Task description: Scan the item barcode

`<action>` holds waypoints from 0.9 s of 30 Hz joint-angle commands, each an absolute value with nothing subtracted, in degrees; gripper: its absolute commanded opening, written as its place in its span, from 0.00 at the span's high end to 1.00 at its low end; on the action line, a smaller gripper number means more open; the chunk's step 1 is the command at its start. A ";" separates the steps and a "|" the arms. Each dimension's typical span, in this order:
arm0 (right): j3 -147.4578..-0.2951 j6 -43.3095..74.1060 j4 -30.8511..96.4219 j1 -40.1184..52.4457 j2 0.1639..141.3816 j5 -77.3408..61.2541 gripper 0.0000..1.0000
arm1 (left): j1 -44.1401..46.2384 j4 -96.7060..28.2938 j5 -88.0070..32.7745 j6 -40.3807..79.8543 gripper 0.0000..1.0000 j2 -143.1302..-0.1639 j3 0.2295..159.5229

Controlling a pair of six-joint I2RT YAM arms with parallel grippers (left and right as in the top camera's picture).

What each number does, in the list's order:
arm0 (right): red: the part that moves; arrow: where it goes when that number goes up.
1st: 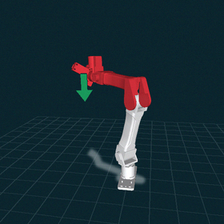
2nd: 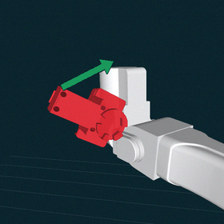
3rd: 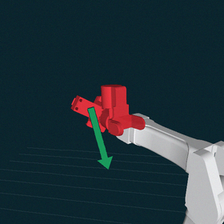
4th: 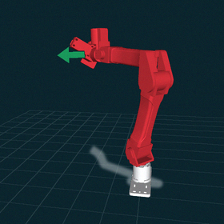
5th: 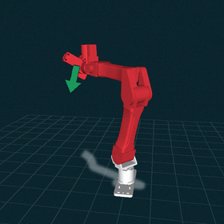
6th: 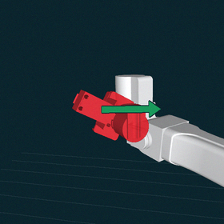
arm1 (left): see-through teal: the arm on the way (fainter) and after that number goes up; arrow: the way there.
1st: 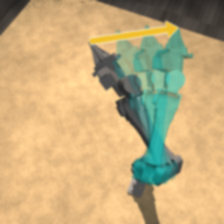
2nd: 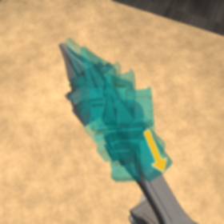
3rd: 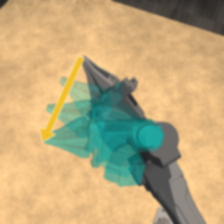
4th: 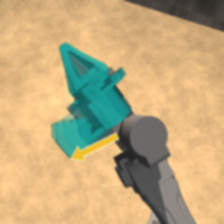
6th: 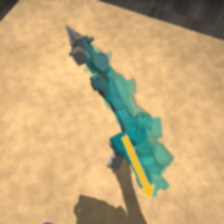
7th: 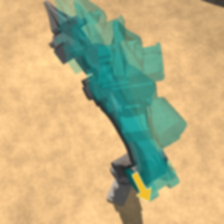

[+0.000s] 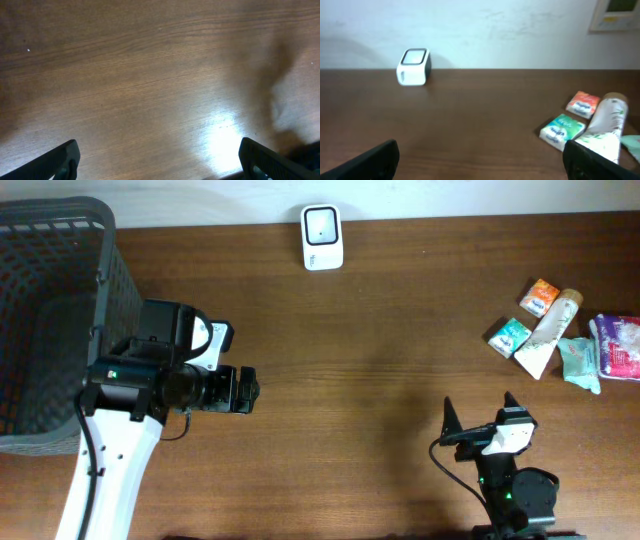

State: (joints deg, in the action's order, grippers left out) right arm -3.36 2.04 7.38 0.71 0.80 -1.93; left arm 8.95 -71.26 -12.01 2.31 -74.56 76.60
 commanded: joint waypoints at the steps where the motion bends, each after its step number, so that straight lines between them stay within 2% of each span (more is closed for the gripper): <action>1: -0.27 3.92 1.76 0.25 0.19 0.49 0.01 | 9.10 -71.18 -12.19 0.99 0.01 -74.28 76.69; 9: -0.32 3.86 4.69 -1.69 0.19 0.82 0.01 | 9.10 -71.18 -12.19 0.99 0.01 -74.28 76.69; 12: -0.32 -1.26 4.73 -1.48 0.19 0.69 0.01 | 9.10 -71.18 -12.19 0.99 0.01 -74.28 76.69; 27: -0.32 -1.26 4.64 -1.48 0.19 0.69 0.01 | 9.10 -71.18 -12.19 0.99 0.01 -74.28 76.69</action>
State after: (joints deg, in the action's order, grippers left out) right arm -0.86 -1.28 4.54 -1.21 0.69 0.19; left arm 8.95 -71.26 -12.01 2.33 -74.56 76.60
